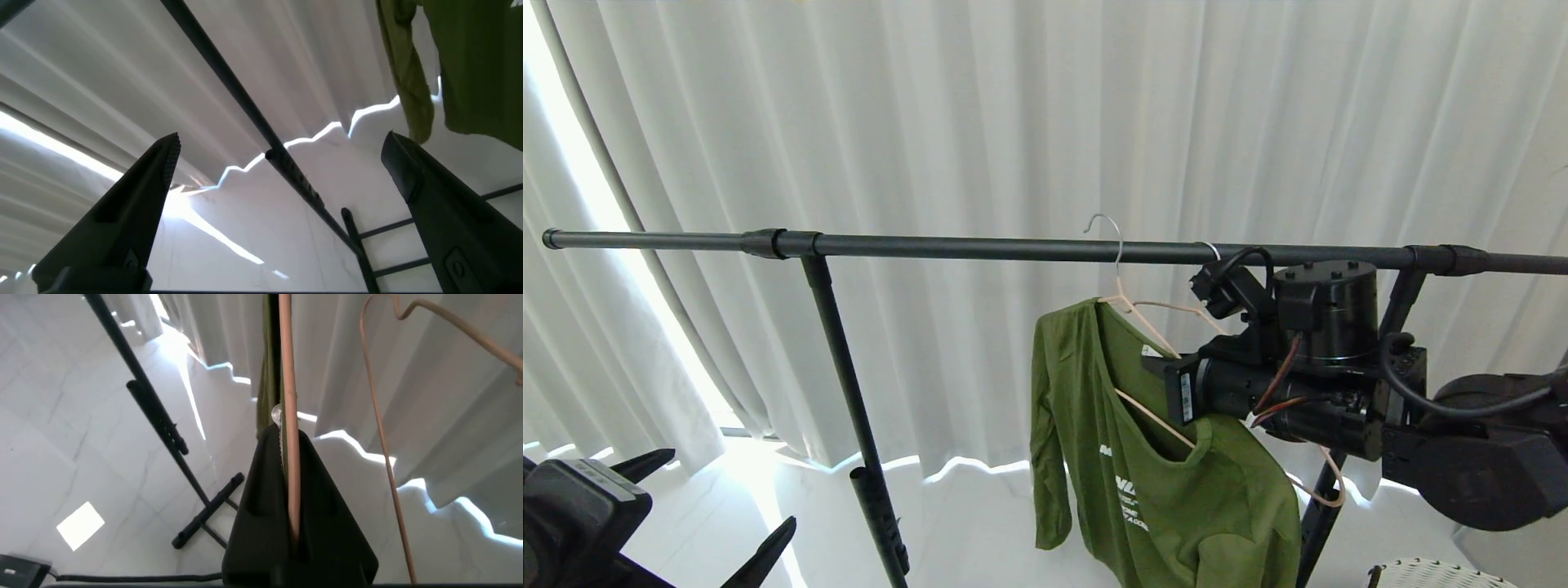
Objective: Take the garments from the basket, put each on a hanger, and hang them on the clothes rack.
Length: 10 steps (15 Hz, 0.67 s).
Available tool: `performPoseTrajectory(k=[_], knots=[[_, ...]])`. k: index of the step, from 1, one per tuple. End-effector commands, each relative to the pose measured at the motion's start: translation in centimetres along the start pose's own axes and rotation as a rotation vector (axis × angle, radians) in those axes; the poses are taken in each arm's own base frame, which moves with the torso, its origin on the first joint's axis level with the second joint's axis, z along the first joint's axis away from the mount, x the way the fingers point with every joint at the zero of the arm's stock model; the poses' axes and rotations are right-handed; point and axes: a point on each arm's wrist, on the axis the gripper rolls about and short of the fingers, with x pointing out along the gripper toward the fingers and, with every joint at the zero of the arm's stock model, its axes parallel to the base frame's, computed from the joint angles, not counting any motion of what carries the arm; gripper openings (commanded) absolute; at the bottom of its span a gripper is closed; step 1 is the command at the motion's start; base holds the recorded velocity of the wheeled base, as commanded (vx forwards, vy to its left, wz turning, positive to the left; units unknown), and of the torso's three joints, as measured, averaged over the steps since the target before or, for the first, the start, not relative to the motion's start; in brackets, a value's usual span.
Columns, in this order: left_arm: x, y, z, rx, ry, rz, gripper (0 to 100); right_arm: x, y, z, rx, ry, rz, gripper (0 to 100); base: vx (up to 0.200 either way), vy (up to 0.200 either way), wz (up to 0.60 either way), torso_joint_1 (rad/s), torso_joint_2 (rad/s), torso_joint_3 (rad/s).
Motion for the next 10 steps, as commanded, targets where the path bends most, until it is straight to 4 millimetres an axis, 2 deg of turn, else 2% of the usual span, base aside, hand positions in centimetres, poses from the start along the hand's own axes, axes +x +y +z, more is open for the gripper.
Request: performPoseTrajectory(k=[1, 10], knots=[[0.02, -0.02, 0.01, 0.001, 0.001, -0.001, 100, 1.25, -0.44, -0.53, 0.004, 0.023, -0.014, 0, 0.0, 0.0, 0.0, 0.0, 0.0, 0.0], [0.03, -0.13, -0.18, 0.004, 0.005, -0.008, 100, 1.52, -0.58, -0.85, 0.001, 0.032, -0.03, 0, 0.0, 0.0, 0.0, 0.0, 0.0, 0.0]])
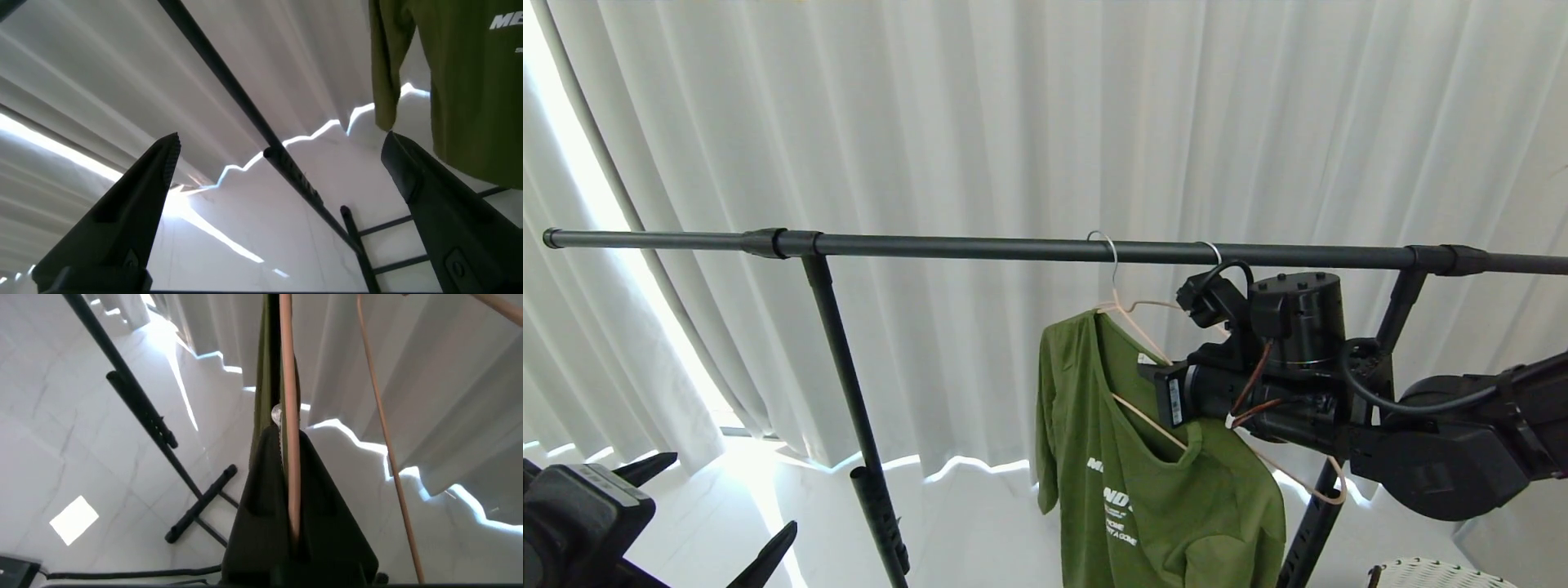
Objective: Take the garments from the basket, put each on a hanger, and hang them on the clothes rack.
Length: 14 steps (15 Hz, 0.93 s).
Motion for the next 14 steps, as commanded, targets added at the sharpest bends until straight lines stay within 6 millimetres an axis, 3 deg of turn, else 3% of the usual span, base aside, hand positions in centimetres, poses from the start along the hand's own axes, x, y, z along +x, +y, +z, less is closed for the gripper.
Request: performPoseTrajectory(k=[1, 5, 6, 10, 13, 14], knots=[[0.0, 0.0, 0.0, 0.001, -0.002, -0.004, 100, -0.1, 0.1, 0.1, -0.001, -0.001, 0.004, 0, 0.0, 0.0, 0.0, 0.0, 0.0, 0.0], [0.0, 0.0, 0.0, 0.003, -0.004, -0.005, 100, -0.6, 0.2, 0.3, -0.001, -0.01, 0.007, 0, 0.0, 0.0, 0.0, 0.0, 0.0, 0.0], [0.0, 0.0, 0.0, 0.003, -0.002, -0.004, 100, -0.7, 0.2, 0.4, -0.001, -0.015, 0.006, 100, 0.0, 0.0, 0.0, 0.0, 0.0, 0.0], [-0.1, 0.0, 0.0, 0.001, -0.008, -0.003, 100, -1.8, 0.6, 1.3, -0.003, -0.103, -0.04, 100, 0.0, 0.0, 0.0, 0.0, 0.0, 0.0], [-0.1, 0.0, 0.0, 0.001, -0.006, 0.0, 100, -4.3, 0.6, 1.3, -0.015, -0.123, -0.041, 100, 0.0, 0.0, 0.0, 0.0, 0.0, 0.0], [-0.1, 0.0, -0.1, 0.0, 0.003, 0.009, 100, -6.4, 0.3, 1.2, -0.042, -0.135, -0.048, 100, 0.0, 0.0, 0.0, 0.0, 0.0, 0.0]])
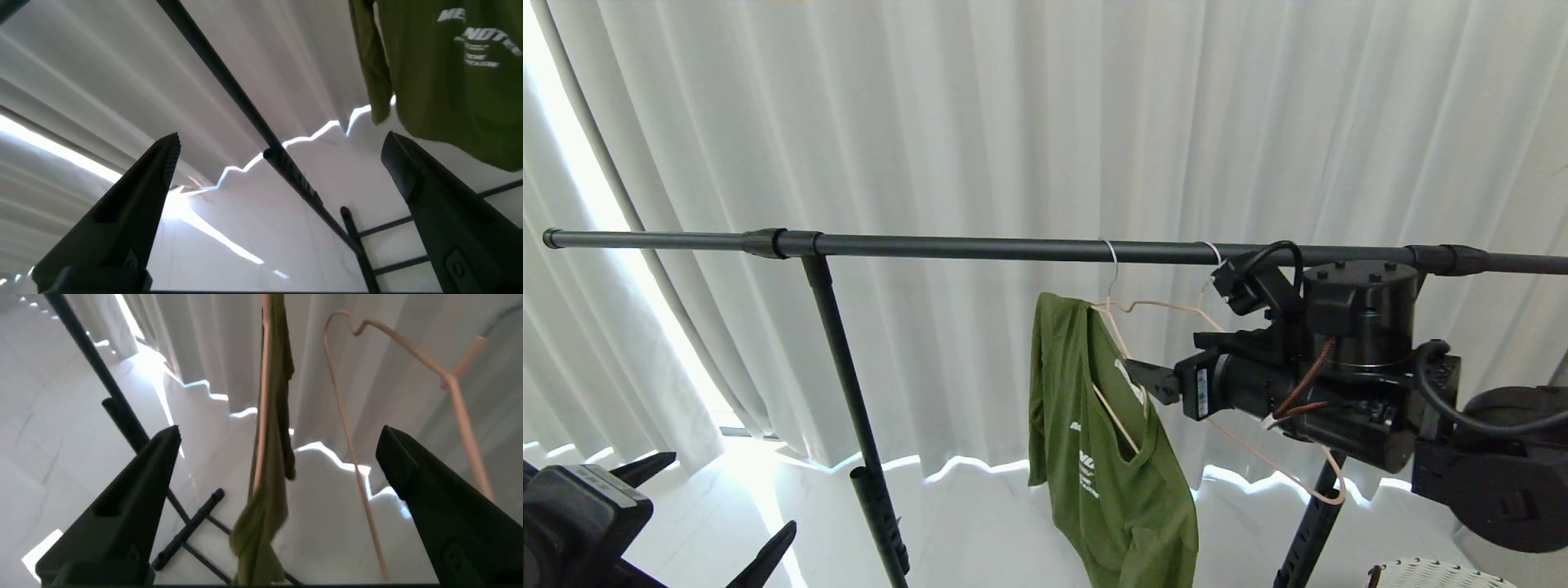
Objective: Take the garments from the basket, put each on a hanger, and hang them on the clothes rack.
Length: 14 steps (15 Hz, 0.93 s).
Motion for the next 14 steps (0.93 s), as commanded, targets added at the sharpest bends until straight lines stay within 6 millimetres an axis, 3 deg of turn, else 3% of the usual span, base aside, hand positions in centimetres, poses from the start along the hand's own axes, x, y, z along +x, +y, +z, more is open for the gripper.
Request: performPoseTrajectory(k=[1, 7, 10, 14], knots=[[0.0, 0.0, -0.4, 0.0, 0.016, 0.009, 100, -4.1, -0.8, 0.6, -0.034, -0.041, -0.019, 100, 0.0, 0.0, 0.0, 0.0, 0.0, 0.0], [0.3, 1.1, -2.1, -0.064, 0.155, 0.18, 100, -12.8, -6.0, -1.1, -0.124, -0.033, -0.253, 100, 0.0, 0.0, 0.0, 0.0, 0.0, 0.0], [0.2, 1.6, -3.3, -0.104, 0.239, 0.276, 100, -16.3, -7.9, -2.4, -0.079, 0.021, -0.403, 100, -0.2, 0.0, 0.0, 0.01, 0.01, 0.002], [-0.1, 1.5, -5.7, -0.22, 0.366, 0.39, 100, -20.7, -10.2, -6.2, -0.05, 0.207, -0.669, 100, -0.2, 0.0, 0.0, -0.005, 0.0, 0.005]])
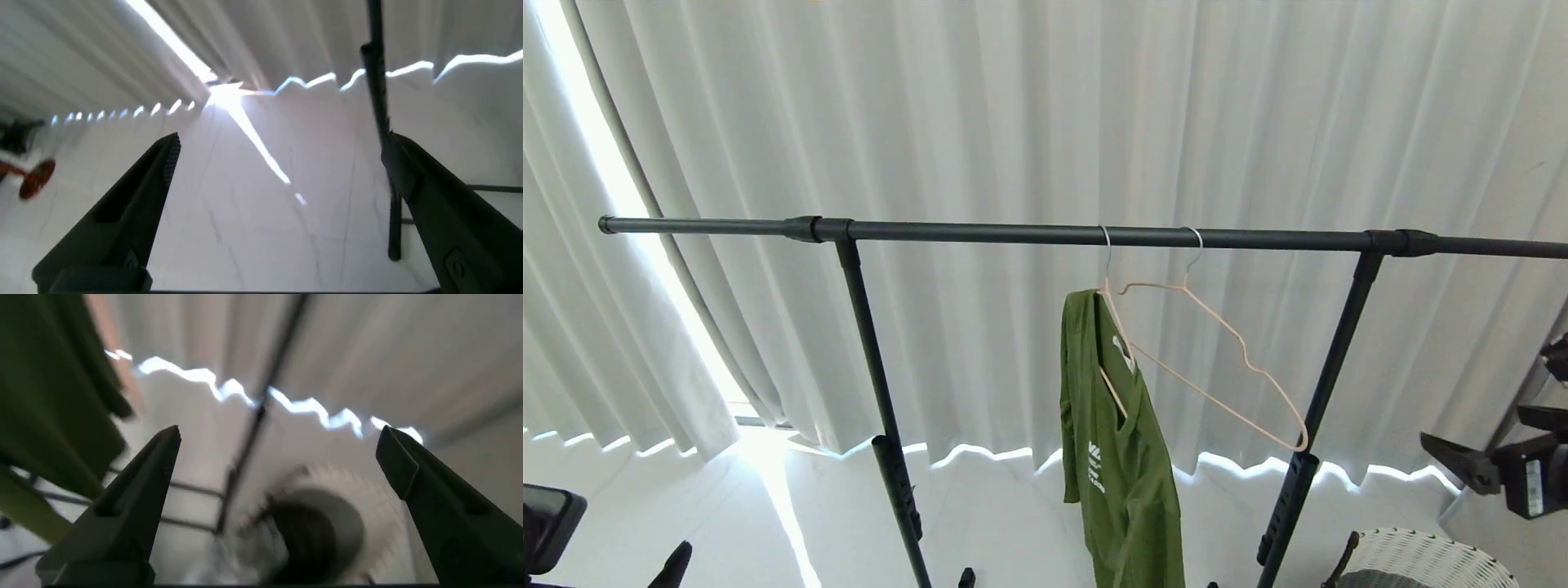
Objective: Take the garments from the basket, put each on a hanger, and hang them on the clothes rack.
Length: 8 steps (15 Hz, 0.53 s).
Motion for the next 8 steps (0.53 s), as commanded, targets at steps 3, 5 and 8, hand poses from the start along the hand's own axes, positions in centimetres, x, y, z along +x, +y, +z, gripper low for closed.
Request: performPoseTrajectory(k=[3, 5, 8], knots=[[-0.2, -0.2, -2.2, -0.041, 0.074, 0.045, 100, -2.2, -1.6, -5.7, -0.003, 0.148, -0.173, 100, -0.2, 0.0, 0.0, 0.001, 0.01, 0.001], [-0.7, -0.2, -2.7, -0.044, 0.066, 0.046, 100, -2.6, -1.4, -7.0, -0.004, 0.169, -0.187, 100, -0.2, 0.0, 0.0, -0.007, 0.0, 0.002], [-1.5, -0.4, -3.8, -0.033, 0.101, 0.031, 100, -3.5, -0.8, -10.0, -0.01, 0.245, -0.262, 100, -0.067, 0.0, 0.0, -0.001, 0.0, 0.001]])
